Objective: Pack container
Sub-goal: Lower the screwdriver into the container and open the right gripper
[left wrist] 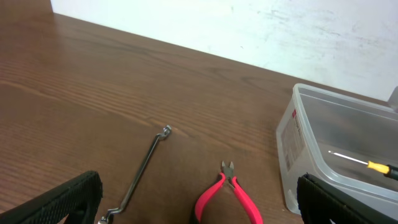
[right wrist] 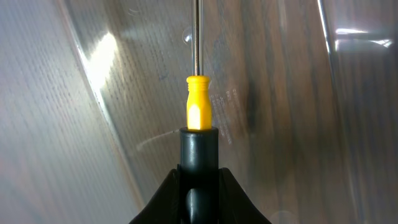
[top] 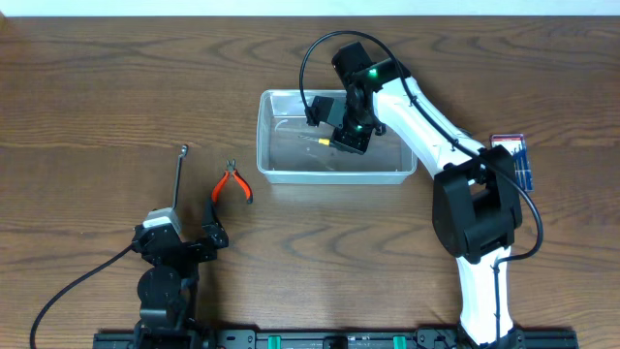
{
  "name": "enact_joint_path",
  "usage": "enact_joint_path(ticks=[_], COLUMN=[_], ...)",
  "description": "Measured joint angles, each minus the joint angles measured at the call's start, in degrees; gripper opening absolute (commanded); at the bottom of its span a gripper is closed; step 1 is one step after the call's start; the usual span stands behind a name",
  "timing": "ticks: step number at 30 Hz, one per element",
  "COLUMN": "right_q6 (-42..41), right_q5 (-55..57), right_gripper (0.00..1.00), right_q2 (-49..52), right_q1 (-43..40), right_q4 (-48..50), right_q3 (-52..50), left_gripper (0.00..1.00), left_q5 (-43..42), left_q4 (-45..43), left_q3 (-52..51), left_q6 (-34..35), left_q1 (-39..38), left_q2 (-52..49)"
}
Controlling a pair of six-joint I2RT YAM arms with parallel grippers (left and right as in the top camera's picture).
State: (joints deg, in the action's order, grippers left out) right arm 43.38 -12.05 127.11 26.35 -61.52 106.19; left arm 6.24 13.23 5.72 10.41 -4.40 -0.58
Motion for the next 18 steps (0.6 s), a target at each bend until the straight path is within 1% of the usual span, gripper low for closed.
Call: enact_joint_path(ticks=[11,12,14,15,18], right_q6=[0.0,0.0,0.0,0.0,-0.1], right_q5=[0.0,0.0,0.0,0.0,0.0], right_gripper=[0.01,0.04,0.13,0.15,0.29], right_q2=[4.7,4.7,4.7,4.7,4.7], right_q1=[0.0,0.0,0.0,0.0,0.0], right_q4=[0.2,0.1,0.1,0.1,0.1], right_q3=[-0.1,-0.2,-0.2,-0.2,-0.2], left_gripper=[0.98,0.98,0.98,0.98,0.98], left_q5=[0.0,0.0,0.0,0.0,0.0], left_q4=[0.0,0.0,0.0,0.0,0.0], left_q3=[0.0,0.0,0.0,0.0,0.0], left_q6=[0.0,0.0,0.0,0.0,0.0], left_q1=[0.0,0.0,0.0,0.0,0.0], left_q2=[0.0,0.0,0.0,0.0,0.0])
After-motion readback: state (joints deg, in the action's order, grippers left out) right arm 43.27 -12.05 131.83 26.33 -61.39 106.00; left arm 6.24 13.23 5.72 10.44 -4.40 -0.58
